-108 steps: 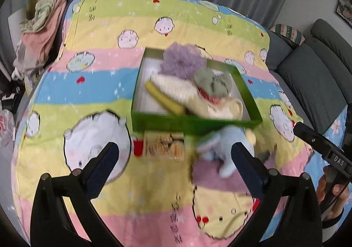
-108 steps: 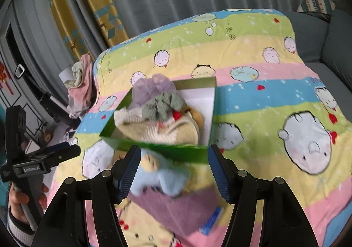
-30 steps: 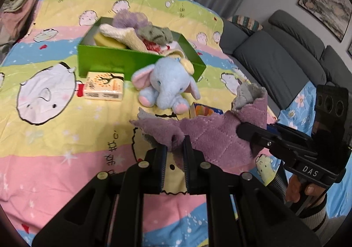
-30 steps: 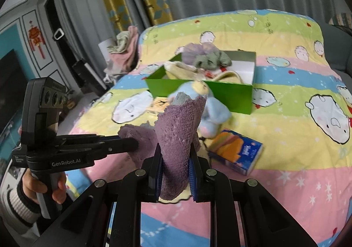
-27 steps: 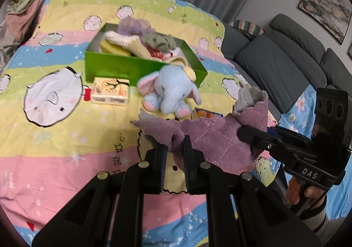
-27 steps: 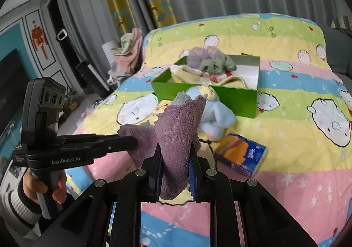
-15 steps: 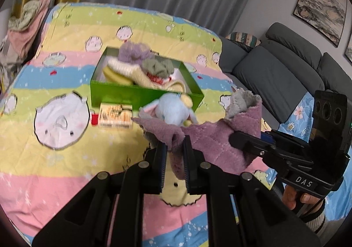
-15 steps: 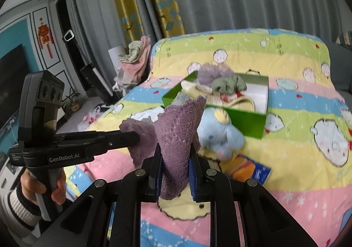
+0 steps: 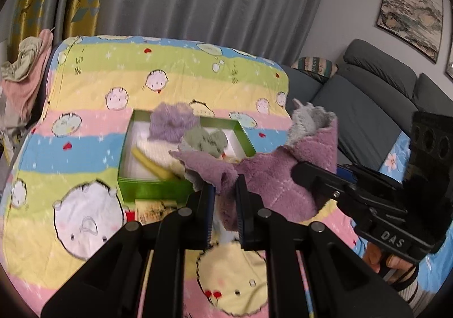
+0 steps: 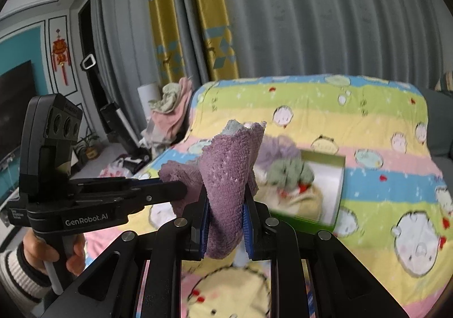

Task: Organize soft objects
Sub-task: 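Lift the mauve towel with both grippers and carry it over the green box, then lower the towel into the box and open both grippers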

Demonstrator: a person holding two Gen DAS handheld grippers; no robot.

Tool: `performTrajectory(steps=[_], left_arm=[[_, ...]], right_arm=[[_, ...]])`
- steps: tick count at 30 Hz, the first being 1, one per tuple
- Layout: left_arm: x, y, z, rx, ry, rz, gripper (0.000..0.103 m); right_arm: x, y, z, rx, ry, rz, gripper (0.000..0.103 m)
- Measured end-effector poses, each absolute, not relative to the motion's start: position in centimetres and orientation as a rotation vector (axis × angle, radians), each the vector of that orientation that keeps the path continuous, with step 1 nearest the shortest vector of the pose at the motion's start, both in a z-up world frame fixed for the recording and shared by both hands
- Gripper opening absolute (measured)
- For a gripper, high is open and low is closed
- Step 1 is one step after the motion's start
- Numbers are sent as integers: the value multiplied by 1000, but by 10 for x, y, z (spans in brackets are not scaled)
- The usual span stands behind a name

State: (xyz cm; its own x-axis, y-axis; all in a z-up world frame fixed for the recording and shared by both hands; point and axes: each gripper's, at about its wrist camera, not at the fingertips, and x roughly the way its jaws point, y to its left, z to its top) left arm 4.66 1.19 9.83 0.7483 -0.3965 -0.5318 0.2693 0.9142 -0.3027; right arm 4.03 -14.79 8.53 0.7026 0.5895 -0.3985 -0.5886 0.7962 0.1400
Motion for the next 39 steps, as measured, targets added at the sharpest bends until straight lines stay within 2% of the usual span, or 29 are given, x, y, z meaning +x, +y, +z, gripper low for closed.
performTrajectory(steps=[11,18,25,27,28,29,30,32,34,39], left_arm=[[132,3,122,-214,622,-322,12],[194,-6,84,-173,722,-246,12],[230,-5,30,-156,861,-164,14],[236,-3,19,-164,890,-161,19],[238,-3,15,-156,903,-156,28],[239,-2,11,-147,917,-149,37],[240,-1,9,-144,927,-143,42],[241,1,7,-144,935,-120,67],[239,8,7,-172,940,-107,78],[224,18,22,-215,905,-106,89]], right_arm=[[115,-144,107,4,395,562,21],[183,-137,74,48,511,517,21],[235,-126,15,66,730,486,21],[241,-125,5,49,755,471,22],[243,-124,2,39,765,467,25],[245,-125,0,28,780,456,35],[248,-125,-2,20,795,443,47],[250,-131,-4,24,818,420,56],[250,-139,-3,45,824,414,62],[236,-156,8,58,803,393,64]])
